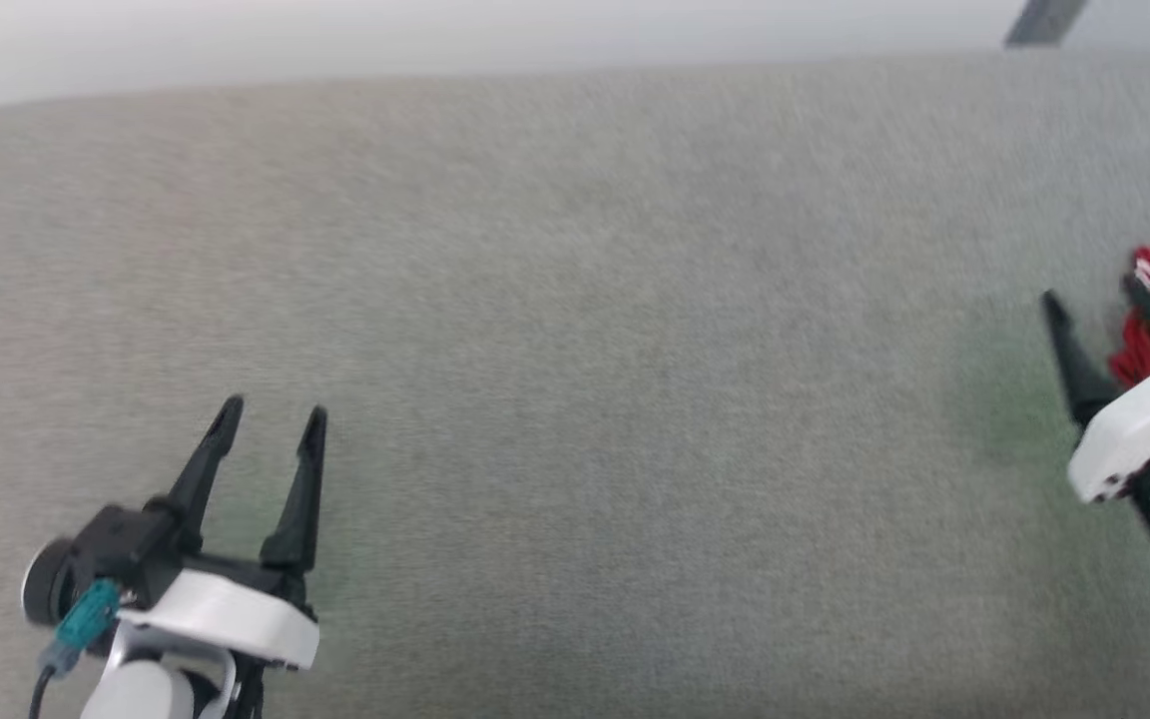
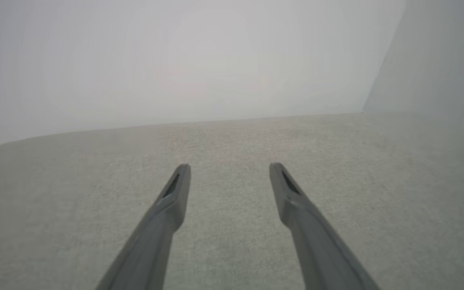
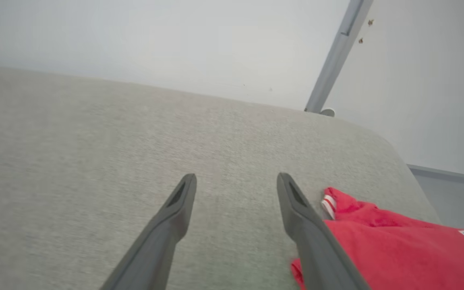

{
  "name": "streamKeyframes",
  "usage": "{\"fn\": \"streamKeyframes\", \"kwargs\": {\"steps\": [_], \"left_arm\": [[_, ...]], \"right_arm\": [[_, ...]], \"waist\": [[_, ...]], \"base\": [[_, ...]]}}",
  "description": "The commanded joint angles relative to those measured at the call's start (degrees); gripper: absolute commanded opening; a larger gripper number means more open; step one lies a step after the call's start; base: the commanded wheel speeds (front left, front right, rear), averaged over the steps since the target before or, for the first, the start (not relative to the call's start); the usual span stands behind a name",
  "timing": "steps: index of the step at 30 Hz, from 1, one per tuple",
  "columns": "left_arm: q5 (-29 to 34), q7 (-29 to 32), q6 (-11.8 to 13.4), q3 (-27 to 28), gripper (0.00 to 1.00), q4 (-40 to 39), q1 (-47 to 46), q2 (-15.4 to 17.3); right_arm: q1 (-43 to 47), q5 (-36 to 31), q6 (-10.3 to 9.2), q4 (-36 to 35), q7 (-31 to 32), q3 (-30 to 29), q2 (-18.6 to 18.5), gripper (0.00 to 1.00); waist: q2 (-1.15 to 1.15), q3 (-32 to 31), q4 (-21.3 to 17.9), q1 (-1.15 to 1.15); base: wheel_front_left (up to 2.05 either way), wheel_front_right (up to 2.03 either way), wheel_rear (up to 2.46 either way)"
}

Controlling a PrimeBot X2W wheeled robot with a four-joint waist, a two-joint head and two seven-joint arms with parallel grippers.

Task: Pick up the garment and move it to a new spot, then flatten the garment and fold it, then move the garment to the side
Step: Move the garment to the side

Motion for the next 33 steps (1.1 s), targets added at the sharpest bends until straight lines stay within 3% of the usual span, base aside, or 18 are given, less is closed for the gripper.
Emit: {"fn": "streamKeyframes", "kwargs": {"steps": [1,10,19,33], "left_arm": [[-0.41,-0.04,0.08,0.68,1.00,0.23,1.34,-0.49],[-0.42,-0.04,0.07,4.03,1.00,0.73,7.45,-1.79],[-0.45,-0.03,0.06,5.46,1.00,0.57,10.58,-2.60],[-1.69,-0.03,0.06,8.54,1.00,-4.06,16.83,-4.15]], "right_arm": [[1.87,0.12,-0.02,-0.86,-0.76,-0.28,0.67,1.00],[11.30,1.12,-0.02,-7.55,-4.29,-2.80,5.14,1.00],[19.25,1.03,-0.02,-13.90,-5.58,-5.95,6.99,1.00],[30.51,-2.31,-0.01,-29.25,-0.95,-15.16,11.00,1.00]], "waist": [[0.00,-3.90,3.14,0.00],[0.00,-9.18,5.50,0.00],[0.00,-12.39,6.84,0.00],[0.00,-13.97,7.44,0.00]], "base": [[0.00,0.00,0.00],[0.00,0.00,0.00],[0.00,0.00,0.00],[0.00,0.00,0.00]]}}
